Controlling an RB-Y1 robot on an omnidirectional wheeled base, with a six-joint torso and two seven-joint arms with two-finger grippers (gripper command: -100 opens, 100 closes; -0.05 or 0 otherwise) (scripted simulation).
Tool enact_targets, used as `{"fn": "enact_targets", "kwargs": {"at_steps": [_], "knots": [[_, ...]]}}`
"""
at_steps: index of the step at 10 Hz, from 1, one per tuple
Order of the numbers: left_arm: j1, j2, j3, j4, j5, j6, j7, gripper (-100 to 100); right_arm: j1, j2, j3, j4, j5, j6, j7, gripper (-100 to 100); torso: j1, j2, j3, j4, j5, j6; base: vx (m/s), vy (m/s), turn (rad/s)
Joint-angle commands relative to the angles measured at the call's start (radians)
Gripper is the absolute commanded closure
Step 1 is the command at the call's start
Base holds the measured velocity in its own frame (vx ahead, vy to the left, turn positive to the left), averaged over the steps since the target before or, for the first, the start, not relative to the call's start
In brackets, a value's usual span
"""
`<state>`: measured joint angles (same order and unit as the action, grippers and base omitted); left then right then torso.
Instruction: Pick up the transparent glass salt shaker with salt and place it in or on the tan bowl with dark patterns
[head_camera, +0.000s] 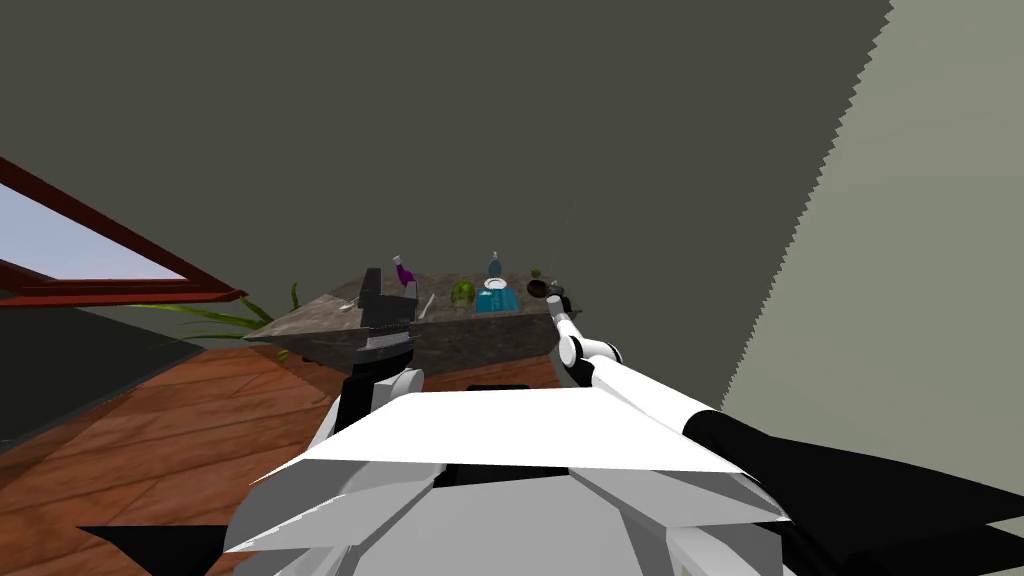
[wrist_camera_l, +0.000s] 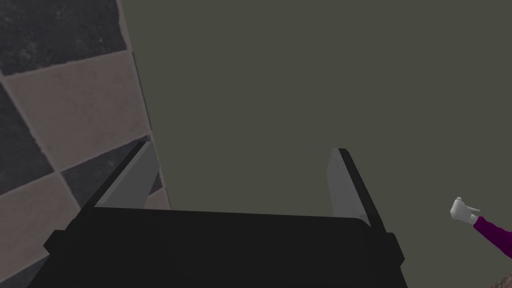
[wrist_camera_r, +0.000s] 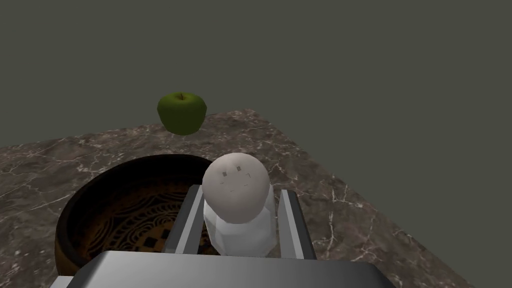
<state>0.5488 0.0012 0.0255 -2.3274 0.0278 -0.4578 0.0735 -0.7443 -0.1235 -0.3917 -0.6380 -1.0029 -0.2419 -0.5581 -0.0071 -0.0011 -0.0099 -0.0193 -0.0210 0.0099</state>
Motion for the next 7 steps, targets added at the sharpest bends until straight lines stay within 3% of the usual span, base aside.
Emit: {"fn": "enact_targets", "kwargs": {"at_steps": [1,3,7], "knots": [[0.0,0.0,0.0,0.0,0.0,0.0,0.0,0,-0.05,0.005,-0.012,0.044,0.004,0.009,0.01,100,0.0,0.0,0.0,0.0,0.0,0.0,0.118,0.023,-0.086],[0.0,0.0,0.0,0.0,0.0,0.0,0.0,0,-0.06,0.005,-0.012,0.044,0.004,0.009,0.01,100,-0.001,0.001,0.0,0.0,0.0,0.0,0.063,0.002,-0.01],[0.0,0.0,0.0,0.0,0.0,0.0,0.0,0,-0.141,0.032,-0.036,0.104,0.011,0.02,0.028,100,-0.001,0.004,0.002,0.001,0.0,0.0,0.066,0.006,-0.048]]}}
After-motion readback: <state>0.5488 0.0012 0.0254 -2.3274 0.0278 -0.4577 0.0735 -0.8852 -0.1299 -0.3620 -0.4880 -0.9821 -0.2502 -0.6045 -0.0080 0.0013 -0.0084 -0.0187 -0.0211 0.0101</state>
